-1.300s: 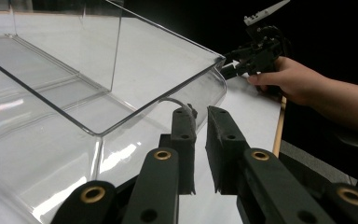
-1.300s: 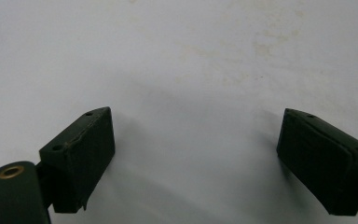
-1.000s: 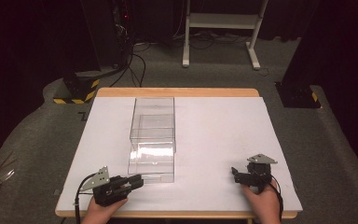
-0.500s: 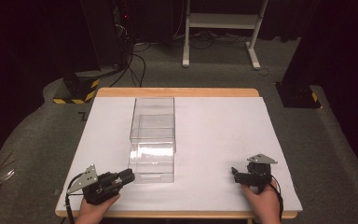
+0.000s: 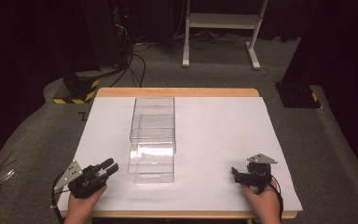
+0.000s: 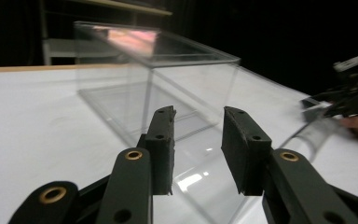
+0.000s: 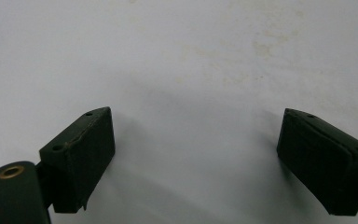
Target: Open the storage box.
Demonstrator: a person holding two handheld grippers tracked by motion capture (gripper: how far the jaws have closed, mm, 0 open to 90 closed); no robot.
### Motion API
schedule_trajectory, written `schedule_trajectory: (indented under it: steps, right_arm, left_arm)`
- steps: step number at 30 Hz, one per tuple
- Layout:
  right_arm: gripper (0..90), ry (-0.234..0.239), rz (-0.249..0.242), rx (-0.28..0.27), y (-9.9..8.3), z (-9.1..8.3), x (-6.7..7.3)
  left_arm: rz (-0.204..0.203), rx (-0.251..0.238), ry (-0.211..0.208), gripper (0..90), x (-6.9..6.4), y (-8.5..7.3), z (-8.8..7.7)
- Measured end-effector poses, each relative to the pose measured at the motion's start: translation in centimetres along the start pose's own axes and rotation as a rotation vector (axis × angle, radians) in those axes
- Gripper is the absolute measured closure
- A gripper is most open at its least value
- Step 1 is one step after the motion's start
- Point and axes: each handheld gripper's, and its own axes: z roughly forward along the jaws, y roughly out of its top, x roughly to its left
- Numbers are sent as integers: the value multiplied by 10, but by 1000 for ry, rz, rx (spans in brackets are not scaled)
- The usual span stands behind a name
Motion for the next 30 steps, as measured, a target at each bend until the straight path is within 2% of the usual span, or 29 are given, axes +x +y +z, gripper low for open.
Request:
schedule_trajectory:
  steps: [1,2,3,5,7,9,10,11,13,14,15,16,17,18,19,22,23,25,30]
  right_arm:
    - [112,0,0,0,0,0,0]
    - [112,0,0,0,0,0,0]
    - [113,0,1,0,0,0,0]
    - [112,0,0,0,0,0,0]
    - [113,1,1,0,0,0,0]
    - [113,1,1,1,0,0,0]
    - [113,1,1,1,0,0,0]
    - [112,1,1,1,0,0,0]
    - [112,1,1,1,0,0,0]
    - [112,1,1,1,0,0,0]
    - [112,1,0,0,0,0,0]
    - [112,1,0,0,0,0,0]
    - [113,1,1,1,0,0,0]
    - [113,1,1,1,0,0,0]
    - [112,1,0,0,0,0,0]
    - [112,1,1,1,0,0,0]
    - [112,1,1,1,0,0,0]
    - [112,0,1,0,0,0,0]
    - [112,-1,0,-1,0,0,0]
  left_arm:
    - [-1,7,17,629,2,-1,0]
    - [-1,7,17,620,2,-1,0]
    - [-5,29,59,612,7,-3,0]
    - [11,63,108,601,11,-6,1]
    - [18,89,142,588,15,-8,2]
    - [45,136,197,571,18,-12,5]
    - [45,136,197,564,18,-12,5]
    - [70,186,253,555,19,-15,9]
    - [98,244,317,534,20,-17,13]
    - [98,244,317,524,20,-17,13]
    - [90,279,343,515,22,-20,16]
    - [90,279,343,506,22,-20,16]
    - [81,314,360,506,24,-20,18]
    - [72,329,369,474,25,-20,20]
    - [47,370,380,454,27,-20,24]
    - [-4,479,344,357,32,-21,33]
    - [-4,479,344,325,32,-21,33]
    - [33,492,356,308,28,-21,36]
    - [30,493,357,310,28,-21,36]
